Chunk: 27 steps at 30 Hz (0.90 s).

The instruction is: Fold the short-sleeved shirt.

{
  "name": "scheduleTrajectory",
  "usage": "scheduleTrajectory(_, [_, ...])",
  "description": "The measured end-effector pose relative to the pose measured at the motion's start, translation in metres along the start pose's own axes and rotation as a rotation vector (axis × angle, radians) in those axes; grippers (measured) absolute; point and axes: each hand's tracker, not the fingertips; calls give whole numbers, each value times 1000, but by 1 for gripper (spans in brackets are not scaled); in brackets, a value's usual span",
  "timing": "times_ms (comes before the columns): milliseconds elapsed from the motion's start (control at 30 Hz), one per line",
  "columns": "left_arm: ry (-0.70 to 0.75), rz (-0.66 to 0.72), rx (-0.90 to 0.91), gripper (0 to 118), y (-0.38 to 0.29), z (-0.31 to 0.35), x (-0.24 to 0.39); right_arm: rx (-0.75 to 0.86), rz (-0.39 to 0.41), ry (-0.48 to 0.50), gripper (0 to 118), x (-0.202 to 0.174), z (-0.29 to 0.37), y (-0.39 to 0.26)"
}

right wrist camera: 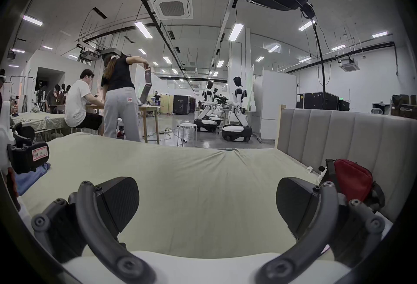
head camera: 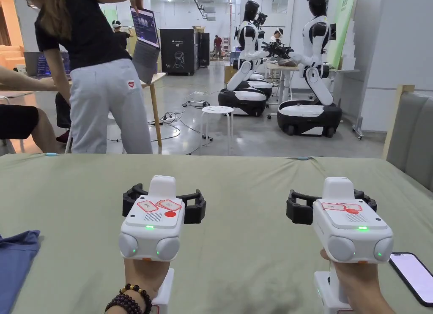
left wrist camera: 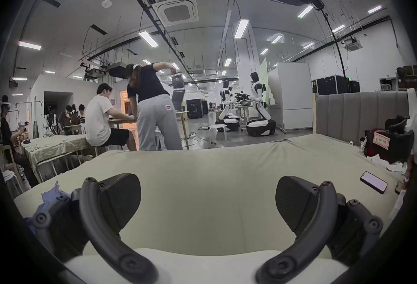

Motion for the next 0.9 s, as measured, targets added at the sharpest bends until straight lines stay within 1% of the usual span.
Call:
scheduleTrajectory(533, [-1,38,-12,118,0,-2,1,-4,-2,5,118,3,-1,-2])
scheduleTrajectory(667, [-7,23,-7,118,0,-2,3,4,0,8,118,3,0,-1])
scheduleTrajectory(900, [-20,30,-14,118,-1,-5,5,2,6,39,118,1,0,-2])
